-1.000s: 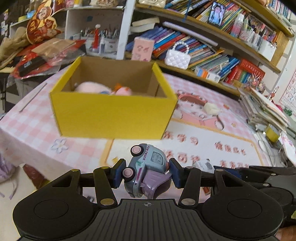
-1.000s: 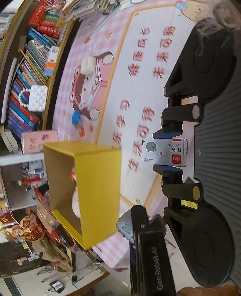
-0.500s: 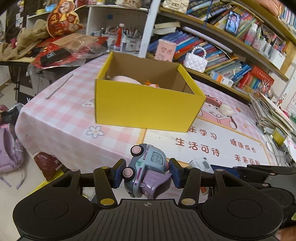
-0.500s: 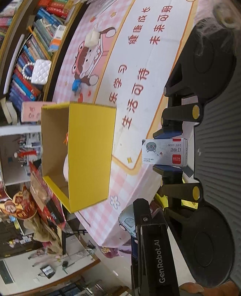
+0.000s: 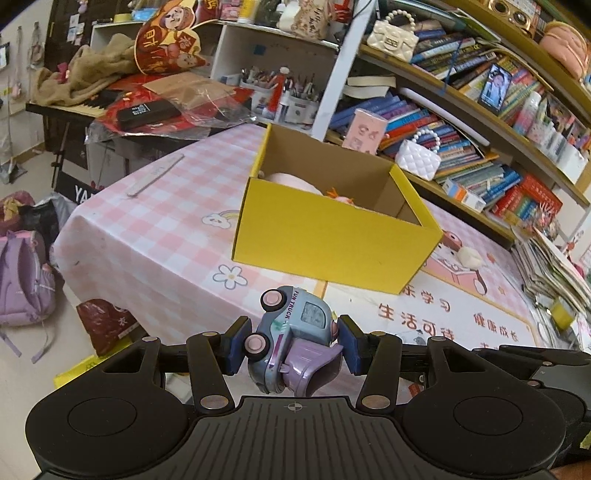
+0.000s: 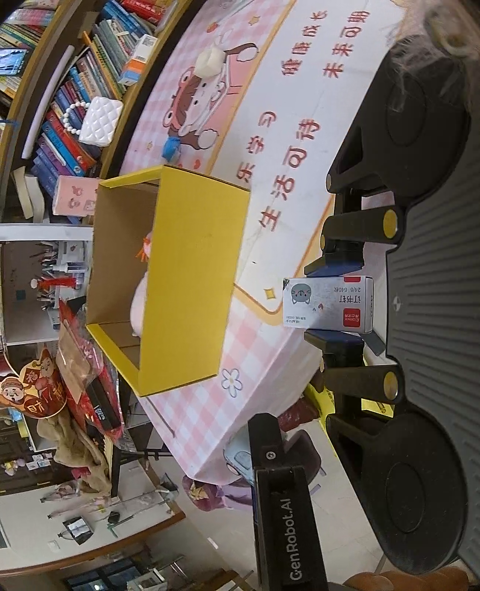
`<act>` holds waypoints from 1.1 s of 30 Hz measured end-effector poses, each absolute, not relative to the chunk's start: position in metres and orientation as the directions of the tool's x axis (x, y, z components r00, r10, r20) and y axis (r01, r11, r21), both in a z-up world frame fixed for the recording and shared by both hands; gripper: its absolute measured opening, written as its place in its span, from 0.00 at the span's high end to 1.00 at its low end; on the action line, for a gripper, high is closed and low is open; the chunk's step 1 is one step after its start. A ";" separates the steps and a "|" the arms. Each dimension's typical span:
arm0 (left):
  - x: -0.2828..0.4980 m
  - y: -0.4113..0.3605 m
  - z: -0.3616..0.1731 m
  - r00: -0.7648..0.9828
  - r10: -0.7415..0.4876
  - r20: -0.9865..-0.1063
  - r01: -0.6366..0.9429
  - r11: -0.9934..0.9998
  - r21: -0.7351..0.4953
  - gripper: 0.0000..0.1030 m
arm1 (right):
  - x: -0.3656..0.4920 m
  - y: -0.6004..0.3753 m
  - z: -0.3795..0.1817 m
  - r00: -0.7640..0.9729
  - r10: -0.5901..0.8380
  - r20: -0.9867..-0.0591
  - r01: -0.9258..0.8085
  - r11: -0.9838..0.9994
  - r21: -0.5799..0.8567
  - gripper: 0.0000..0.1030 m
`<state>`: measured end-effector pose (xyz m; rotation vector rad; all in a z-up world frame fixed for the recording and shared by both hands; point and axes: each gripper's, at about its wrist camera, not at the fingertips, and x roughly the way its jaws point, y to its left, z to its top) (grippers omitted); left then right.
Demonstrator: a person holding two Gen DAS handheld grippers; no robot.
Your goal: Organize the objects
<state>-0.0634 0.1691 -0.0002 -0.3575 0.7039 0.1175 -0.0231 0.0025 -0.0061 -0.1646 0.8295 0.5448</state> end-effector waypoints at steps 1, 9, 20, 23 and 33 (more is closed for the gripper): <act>-0.062 0.170 0.000 0.761 -0.012 -0.648 -0.225 0.933 -0.281 0.52 | -0.021 0.003 -0.005 0.552 0.395 -0.734 -0.521 0.851 0.066 0.73; -0.031 0.169 0.008 0.767 0.005 -0.641 -0.220 0.941 -0.256 0.52 | 0.015 0.004 0.008 0.619 0.412 -0.669 -0.513 0.857 0.053 0.73; 0.059 0.159 0.037 0.826 0.048 -0.561 -0.198 0.957 -0.210 0.52 | 0.108 0.008 0.037 0.722 0.411 -0.556 -0.487 0.873 0.013 0.72; 0.090 0.157 0.040 0.827 0.075 -0.557 -0.208 0.961 -0.180 0.52 | 0.137 0.013 0.032 0.735 0.386 -0.558 -0.480 0.877 -0.026 0.72; 0.168 0.167 0.015 0.760 0.164 -0.629 -0.279 0.957 -0.086 0.52 | 0.220 0.044 -0.006 0.687 0.366 -0.628 -0.554 0.823 -0.127 0.72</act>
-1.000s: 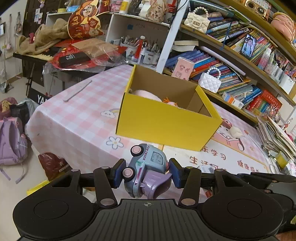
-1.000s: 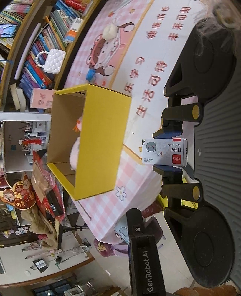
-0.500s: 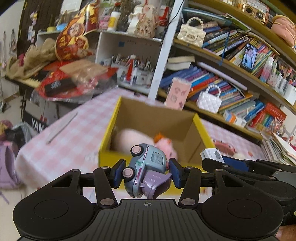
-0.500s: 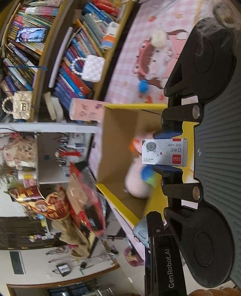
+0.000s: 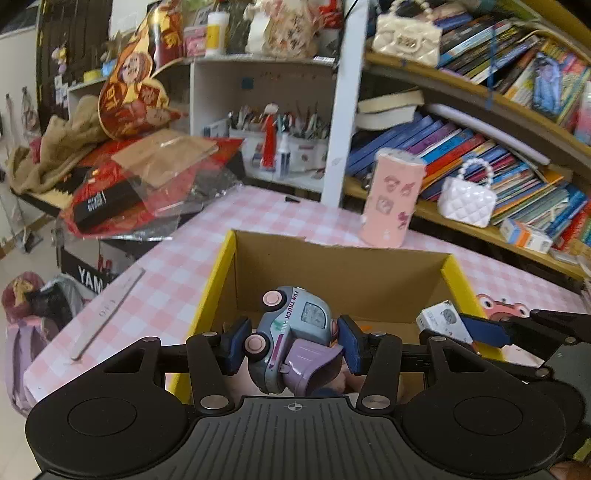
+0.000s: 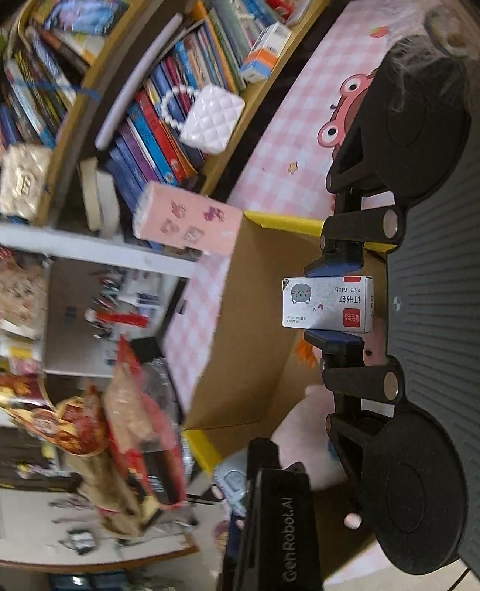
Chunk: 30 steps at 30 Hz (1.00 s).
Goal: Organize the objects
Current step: 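Lower both items into the box and open both tools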
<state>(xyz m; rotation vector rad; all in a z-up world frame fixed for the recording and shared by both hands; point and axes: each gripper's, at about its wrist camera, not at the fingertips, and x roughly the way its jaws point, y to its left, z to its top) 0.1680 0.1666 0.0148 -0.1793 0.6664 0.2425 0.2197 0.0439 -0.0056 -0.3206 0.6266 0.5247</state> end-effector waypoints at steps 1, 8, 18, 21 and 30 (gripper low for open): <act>0.172 0.168 0.013 0.755 0.165 -0.635 -0.284 0.955 -0.088 0.52 | 0.223 0.047 -0.009 0.679 0.362 -0.639 -0.565 0.813 -0.139 0.72; 0.194 0.167 -0.001 0.724 0.175 -0.668 -0.284 0.957 -0.058 0.52 | 0.237 0.061 -0.026 0.629 0.353 -0.692 -0.618 0.768 -0.170 0.72; 0.204 0.161 -0.012 0.702 0.163 -0.694 -0.262 0.964 -0.039 0.51 | 0.236 0.069 -0.032 0.618 0.313 -0.721 -0.640 0.734 -0.230 0.72; 0.200 0.160 -0.009 0.716 0.166 -0.678 -0.260 0.965 -0.038 0.50 | 0.236 0.067 -0.031 0.619 0.315 -0.719 -0.633 0.742 -0.221 0.72; 0.171 0.163 0.022 0.801 0.160 -0.577 -0.251 0.964 -0.082 0.38 | 0.225 0.053 -0.017 0.661 0.368 -0.654 -0.593 0.791 -0.153 0.65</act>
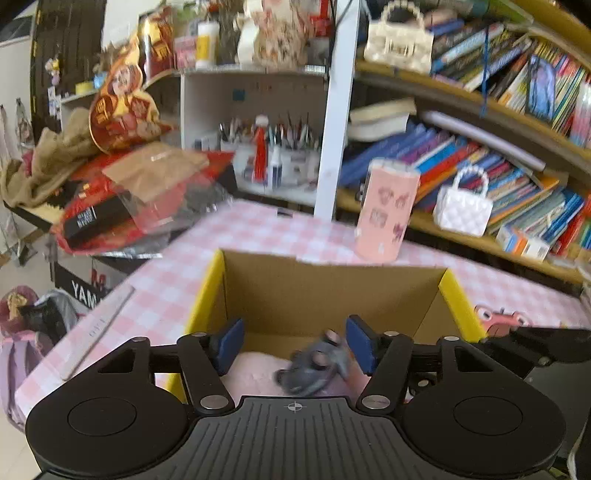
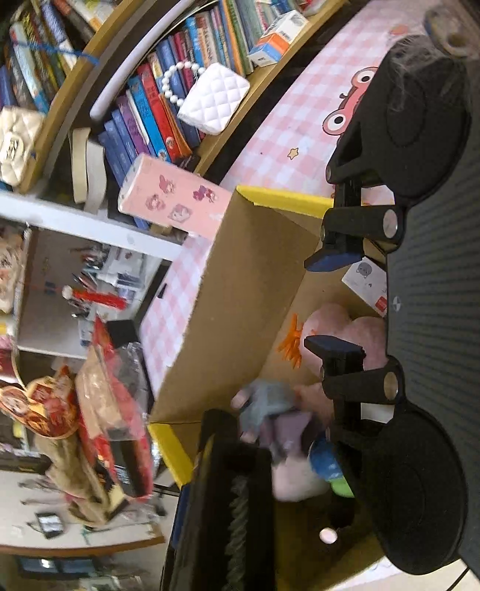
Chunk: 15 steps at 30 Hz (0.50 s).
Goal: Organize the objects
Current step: 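Lower both items into the box and open both tools, then withdraw both tools from the box back toward the table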
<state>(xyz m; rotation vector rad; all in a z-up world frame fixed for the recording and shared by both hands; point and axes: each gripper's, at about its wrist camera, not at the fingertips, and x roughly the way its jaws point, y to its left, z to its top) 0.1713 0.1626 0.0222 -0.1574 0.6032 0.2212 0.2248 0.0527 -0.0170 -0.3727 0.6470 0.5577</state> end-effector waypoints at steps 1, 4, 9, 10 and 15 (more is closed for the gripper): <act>0.167 0.163 0.026 0.809 0.160 -0.565 -0.251 0.964 -0.086 0.38 | 0.221 0.051 -0.014 0.667 0.376 -0.643 -0.589 0.794 -0.147 0.65; 0.150 0.164 0.037 0.828 0.164 -0.536 -0.255 0.962 -0.099 0.36 | 0.206 0.045 -0.001 0.685 0.395 -0.612 -0.576 0.808 -0.124 0.65; 0.120 0.166 0.047 0.847 0.169 -0.504 -0.258 0.959 -0.112 0.28 | 0.178 0.032 0.022 0.729 0.409 -0.549 -0.544 0.833 -0.102 0.54; 0.114 0.166 0.048 0.851 0.167 -0.498 -0.256 0.960 -0.115 0.26 | 0.171 0.028 0.026 0.741 0.407 -0.534 -0.537 0.837 -0.108 0.54; 0.083 0.167 0.042 0.844 0.148 -0.515 -0.253 0.958 -0.139 0.21 | 0.140 0.012 0.035 0.767 0.385 -0.514 -0.499 0.861 -0.099 0.47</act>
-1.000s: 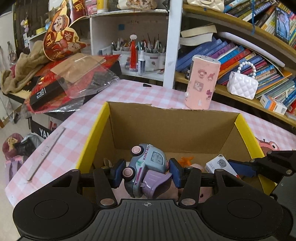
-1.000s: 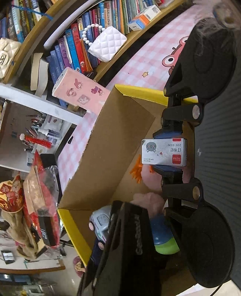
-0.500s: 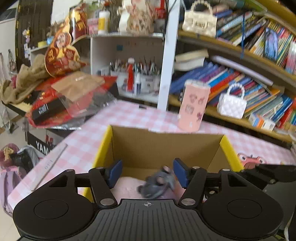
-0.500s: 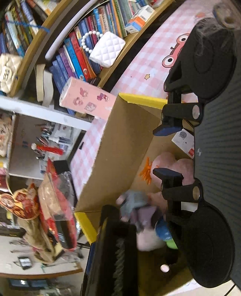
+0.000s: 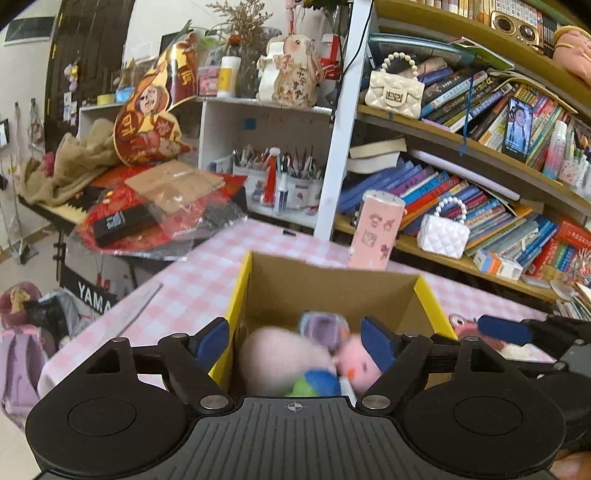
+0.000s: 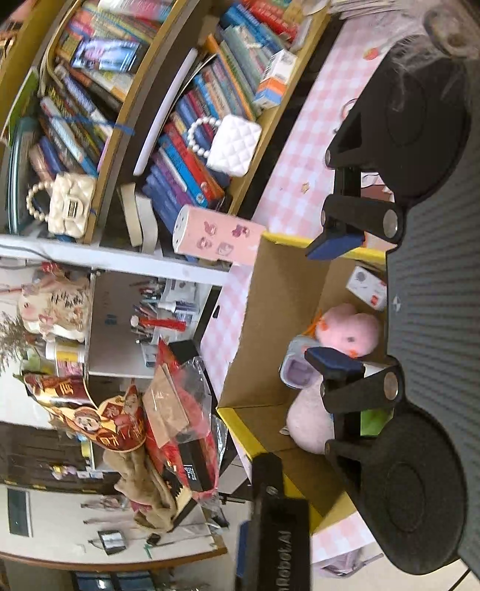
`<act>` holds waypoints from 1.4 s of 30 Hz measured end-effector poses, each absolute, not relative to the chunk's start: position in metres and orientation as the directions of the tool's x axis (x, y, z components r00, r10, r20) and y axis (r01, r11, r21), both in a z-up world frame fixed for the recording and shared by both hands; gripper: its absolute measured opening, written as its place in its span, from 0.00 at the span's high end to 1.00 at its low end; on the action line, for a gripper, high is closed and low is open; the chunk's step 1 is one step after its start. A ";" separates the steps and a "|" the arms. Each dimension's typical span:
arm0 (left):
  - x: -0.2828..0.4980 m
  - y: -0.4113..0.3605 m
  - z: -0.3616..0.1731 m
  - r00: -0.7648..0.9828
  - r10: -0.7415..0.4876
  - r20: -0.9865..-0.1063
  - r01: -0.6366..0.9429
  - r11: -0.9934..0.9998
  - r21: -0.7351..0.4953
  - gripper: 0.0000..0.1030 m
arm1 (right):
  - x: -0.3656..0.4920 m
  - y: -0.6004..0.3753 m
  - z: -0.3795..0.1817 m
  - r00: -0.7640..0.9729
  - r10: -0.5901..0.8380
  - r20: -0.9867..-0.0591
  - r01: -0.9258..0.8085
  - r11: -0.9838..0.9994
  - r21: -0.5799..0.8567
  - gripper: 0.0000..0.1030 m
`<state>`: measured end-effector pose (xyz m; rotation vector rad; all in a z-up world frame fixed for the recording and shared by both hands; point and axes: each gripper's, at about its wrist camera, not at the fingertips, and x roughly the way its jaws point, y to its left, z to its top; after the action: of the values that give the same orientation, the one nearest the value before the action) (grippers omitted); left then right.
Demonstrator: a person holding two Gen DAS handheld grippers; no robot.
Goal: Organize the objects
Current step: 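Withdraw both tools from the box back toward the table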
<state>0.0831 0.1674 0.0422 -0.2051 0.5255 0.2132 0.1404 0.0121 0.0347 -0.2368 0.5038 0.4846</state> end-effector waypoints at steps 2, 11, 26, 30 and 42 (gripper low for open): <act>0.071 0.166 0.038 0.836 0.153 -0.527 -0.262 0.955 -0.140 0.17 | 0.129 0.009 0.031 0.768 0.371 -0.522 -0.482 0.871 -0.091 0.45; 0.026 0.165 0.026 0.813 0.155 -0.561 -0.277 0.951 -0.139 0.16 | 0.078 0.007 0.009 0.737 0.325 -0.593 -0.448 0.892 -0.068 0.45; -0.014 0.141 0.010 0.778 0.087 -0.622 -0.224 0.964 -0.146 0.11 | 0.018 -0.021 -0.002 0.742 0.210 -0.637 -0.331 0.941 -0.076 0.37; -0.018 0.130 0.002 0.758 0.054 -0.650 -0.193 0.971 -0.145 0.10 | 0.006 -0.031 -0.007 0.742 0.166 -0.649 -0.292 0.952 -0.089 0.32; -0.015 0.087 -0.011 0.721 -0.081 -0.689 -0.035 0.988 -0.152 0.09 | -0.018 -0.080 -0.017 0.730 0.033 -0.683 -0.130 0.987 -0.092 0.27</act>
<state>-0.0152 0.0870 -0.0108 -0.1588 0.7665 -0.0258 -0.0177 -0.0805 -0.0166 -0.1372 0.7480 0.0900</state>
